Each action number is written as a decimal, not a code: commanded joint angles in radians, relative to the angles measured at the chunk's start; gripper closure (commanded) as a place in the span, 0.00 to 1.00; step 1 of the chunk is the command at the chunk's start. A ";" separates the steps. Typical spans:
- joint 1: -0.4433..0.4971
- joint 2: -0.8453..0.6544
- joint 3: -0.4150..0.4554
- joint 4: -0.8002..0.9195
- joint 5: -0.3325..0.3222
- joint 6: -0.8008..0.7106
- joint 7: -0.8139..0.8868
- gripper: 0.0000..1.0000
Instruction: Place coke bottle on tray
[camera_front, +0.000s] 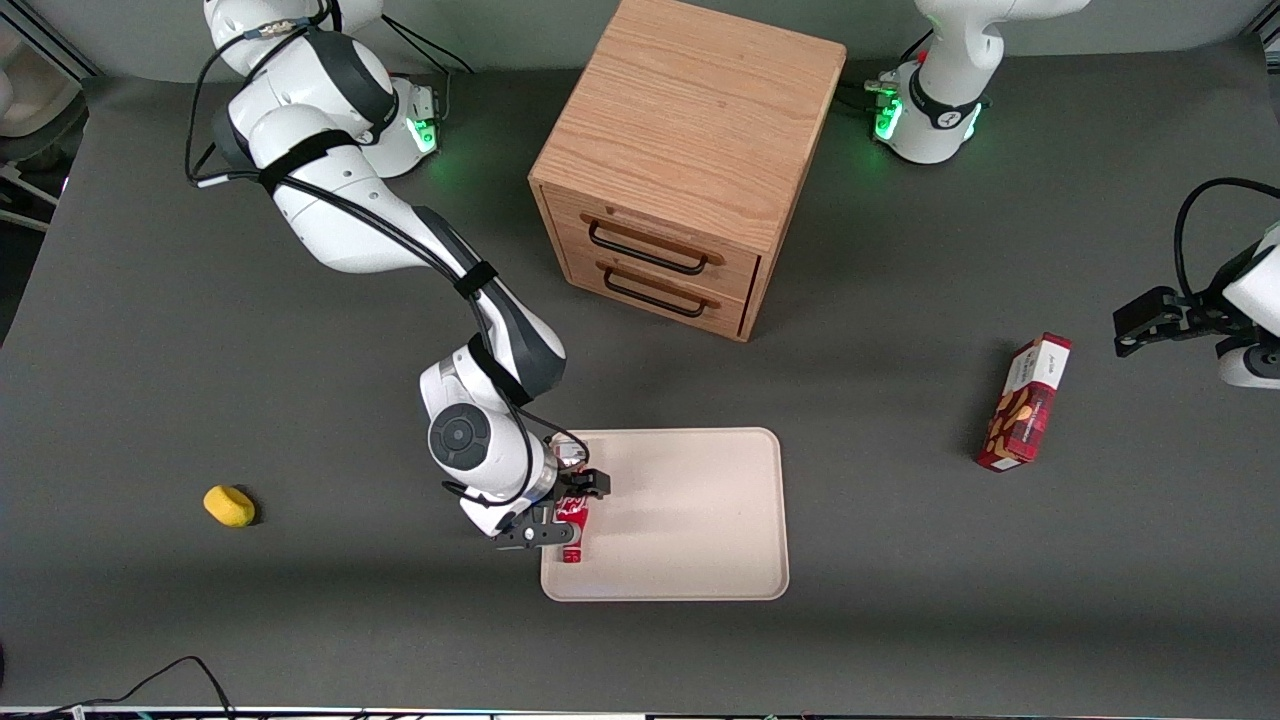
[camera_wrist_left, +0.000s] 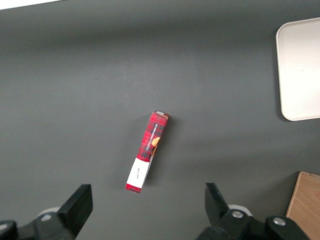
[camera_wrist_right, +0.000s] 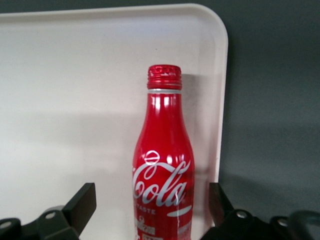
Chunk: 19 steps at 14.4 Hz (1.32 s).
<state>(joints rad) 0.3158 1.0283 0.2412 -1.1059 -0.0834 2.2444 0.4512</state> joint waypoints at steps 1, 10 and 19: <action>0.006 -0.048 -0.016 -0.014 0.007 -0.021 0.017 0.00; -0.233 -0.660 0.001 -0.534 0.019 -0.097 0.049 0.00; -0.536 -1.086 0.098 -0.709 0.135 -0.411 -0.214 0.00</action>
<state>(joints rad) -0.1381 0.0473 0.3138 -1.7214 -0.0141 1.8251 0.3517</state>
